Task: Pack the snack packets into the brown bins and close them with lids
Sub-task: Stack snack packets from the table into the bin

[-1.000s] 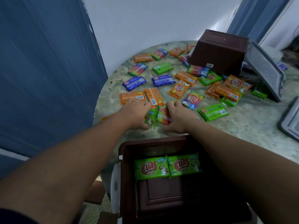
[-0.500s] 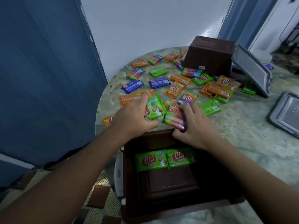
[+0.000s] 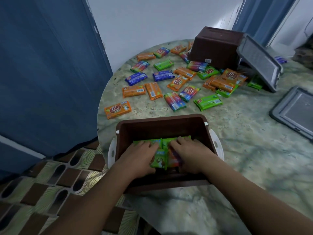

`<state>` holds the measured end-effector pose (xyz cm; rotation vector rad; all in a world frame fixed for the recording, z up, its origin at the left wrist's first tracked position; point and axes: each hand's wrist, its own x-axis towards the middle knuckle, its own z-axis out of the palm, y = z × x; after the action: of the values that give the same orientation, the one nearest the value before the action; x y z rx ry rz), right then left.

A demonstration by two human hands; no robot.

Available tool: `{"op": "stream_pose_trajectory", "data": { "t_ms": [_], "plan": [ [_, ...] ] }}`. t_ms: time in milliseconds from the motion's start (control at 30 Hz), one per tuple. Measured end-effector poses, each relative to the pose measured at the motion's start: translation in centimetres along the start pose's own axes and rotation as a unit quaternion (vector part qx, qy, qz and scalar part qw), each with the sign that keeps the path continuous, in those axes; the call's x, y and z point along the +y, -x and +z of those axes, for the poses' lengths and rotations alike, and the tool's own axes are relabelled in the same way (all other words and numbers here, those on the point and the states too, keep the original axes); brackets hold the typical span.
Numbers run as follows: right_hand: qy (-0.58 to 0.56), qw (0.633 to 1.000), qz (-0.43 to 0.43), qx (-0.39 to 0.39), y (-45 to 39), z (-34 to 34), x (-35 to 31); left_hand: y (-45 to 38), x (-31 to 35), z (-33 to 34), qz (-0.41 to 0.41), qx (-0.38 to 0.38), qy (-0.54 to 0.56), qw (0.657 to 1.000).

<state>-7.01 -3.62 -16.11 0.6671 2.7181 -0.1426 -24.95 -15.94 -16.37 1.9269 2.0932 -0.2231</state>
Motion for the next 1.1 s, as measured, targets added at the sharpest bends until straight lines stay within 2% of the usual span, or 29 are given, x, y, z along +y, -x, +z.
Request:
{"op": "stream_pose_trajectory", "data": {
  "t_ms": [133,333,467,700,1100],
  "plan": [
    [0.007,1.000,-0.002,-0.020,-0.41,0.58,0.16,-0.01,0.30,1.17,-0.008,-0.018,-0.020,1.000],
    [0.016,1.000,0.004,-0.024,-0.50,0.71,-0.07,-0.29,0.58,0.69,-0.032,0.019,0.010,0.999],
    [0.002,1.000,0.008,-0.028,-0.63,0.70,-0.11,-0.48,0.64,0.82,-0.011,0.016,-0.016,1.000],
    [-0.006,0.999,0.015,-0.037,-0.61,0.51,-0.18,-0.54,0.74,0.98,-0.027,-0.012,-0.004,1.000],
    [-0.019,0.999,0.020,-0.046,-0.60,0.51,-0.26,-0.69,0.82,0.77,0.009,-0.010,0.024,1.000]
  ]
}}
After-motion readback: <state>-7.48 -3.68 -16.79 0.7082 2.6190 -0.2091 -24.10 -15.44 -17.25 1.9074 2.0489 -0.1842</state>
